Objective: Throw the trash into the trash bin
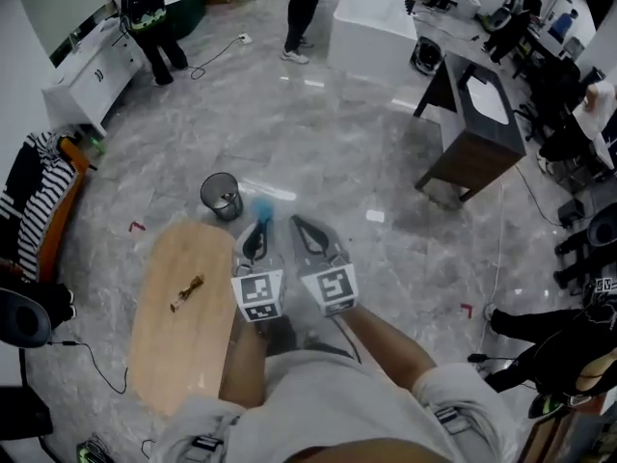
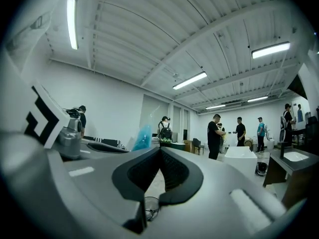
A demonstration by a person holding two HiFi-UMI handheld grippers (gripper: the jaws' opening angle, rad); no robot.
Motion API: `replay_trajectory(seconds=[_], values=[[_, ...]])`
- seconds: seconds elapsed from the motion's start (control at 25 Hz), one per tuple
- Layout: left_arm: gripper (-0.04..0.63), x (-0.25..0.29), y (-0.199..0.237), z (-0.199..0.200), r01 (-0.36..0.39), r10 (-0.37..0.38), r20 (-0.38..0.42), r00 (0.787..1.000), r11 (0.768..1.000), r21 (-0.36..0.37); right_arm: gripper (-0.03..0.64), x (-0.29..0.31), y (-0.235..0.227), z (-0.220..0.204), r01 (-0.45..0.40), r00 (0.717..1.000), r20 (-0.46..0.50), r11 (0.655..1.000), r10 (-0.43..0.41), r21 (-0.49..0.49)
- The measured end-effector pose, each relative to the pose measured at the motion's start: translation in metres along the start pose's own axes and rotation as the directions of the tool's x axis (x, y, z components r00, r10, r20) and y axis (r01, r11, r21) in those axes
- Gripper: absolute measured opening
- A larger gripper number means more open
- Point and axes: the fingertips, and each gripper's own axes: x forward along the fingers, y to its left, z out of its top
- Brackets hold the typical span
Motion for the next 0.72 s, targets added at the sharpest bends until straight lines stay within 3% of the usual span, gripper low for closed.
replay_trajectory(seconds=[0.16, 0.48, 0.72], values=[[0.036, 0.036, 0.016, -0.003, -0.041, 0.040, -0.010, 0.999, 0.999, -0.019, 0.008, 0.028, -0.026, -0.002, -0.017, 1.000, -0.010, 1.000, 0.017, -0.002], [0.036, 0.165, 0.092, 0.031, -0.056, 0.058, 0.017, 0.998, 0.996, -0.070, 0.008, 0.169, -0.075, 0.015, -0.063, 0.997, -0.045, 0.998, 0.062, -0.020], [0.037, 0.222, 0.148, 0.045, -0.124, 0.126, 0.020, 0.992, 0.989, -0.084, 0.008, 0.257, -0.086, 0.015, -0.161, 0.984, -0.090, 0.985, 0.155, -0.057]])
